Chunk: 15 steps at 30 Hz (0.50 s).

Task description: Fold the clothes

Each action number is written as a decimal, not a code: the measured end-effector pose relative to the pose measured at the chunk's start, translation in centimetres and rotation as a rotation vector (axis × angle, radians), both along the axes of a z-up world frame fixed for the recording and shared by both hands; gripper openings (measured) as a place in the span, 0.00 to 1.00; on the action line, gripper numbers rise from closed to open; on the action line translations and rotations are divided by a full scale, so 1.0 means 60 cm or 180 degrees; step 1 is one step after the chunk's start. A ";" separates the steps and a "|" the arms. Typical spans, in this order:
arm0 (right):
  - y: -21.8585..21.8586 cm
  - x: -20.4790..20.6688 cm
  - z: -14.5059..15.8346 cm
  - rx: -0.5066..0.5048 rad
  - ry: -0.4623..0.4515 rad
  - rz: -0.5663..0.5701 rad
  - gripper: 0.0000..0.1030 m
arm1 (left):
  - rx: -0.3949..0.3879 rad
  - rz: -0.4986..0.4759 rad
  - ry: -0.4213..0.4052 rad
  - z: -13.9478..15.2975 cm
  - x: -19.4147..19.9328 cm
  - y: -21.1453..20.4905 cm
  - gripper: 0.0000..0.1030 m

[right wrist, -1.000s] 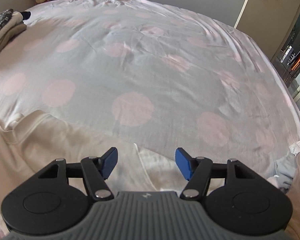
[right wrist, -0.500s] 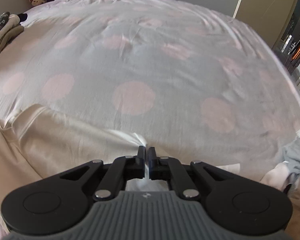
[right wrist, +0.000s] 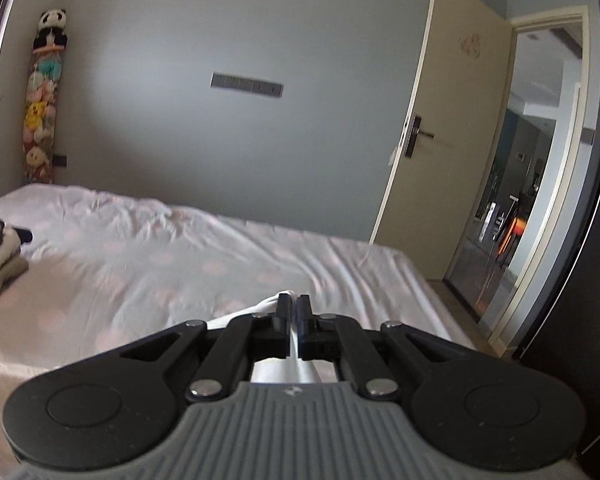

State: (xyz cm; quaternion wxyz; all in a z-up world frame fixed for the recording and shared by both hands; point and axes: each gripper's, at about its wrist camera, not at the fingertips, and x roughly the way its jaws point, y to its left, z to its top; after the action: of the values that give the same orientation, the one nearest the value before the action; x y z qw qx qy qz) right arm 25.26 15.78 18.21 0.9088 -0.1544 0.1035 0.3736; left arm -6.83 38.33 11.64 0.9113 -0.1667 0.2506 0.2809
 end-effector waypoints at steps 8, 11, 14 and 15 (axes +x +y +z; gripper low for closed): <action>0.011 -0.106 0.174 0.0238 -0.0412 0.0244 0.03 | 0.0338 -0.0111 -0.0194 0.174 -0.063 -0.019 0.01; 0.013 -0.136 0.193 0.0190 -0.0304 0.0310 0.03 | 0.0288 -0.0256 -0.0144 0.159 -0.082 -0.044 0.21; 0.003 -0.145 0.157 0.0112 -0.0214 0.0333 0.03 | 0.0183 -0.0305 -0.0088 0.119 -0.094 -0.062 0.44; -0.001 -0.148 0.145 0.0087 -0.0185 0.0341 0.03 | 0.0144 -0.0332 -0.0046 0.102 -0.095 -0.064 0.45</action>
State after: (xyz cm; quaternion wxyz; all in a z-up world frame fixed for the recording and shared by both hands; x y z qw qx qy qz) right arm 16.39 15.74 26.88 0.8921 -0.1581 0.0636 0.4184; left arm -12.51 34.48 17.73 0.9301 -0.1347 0.2459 0.2373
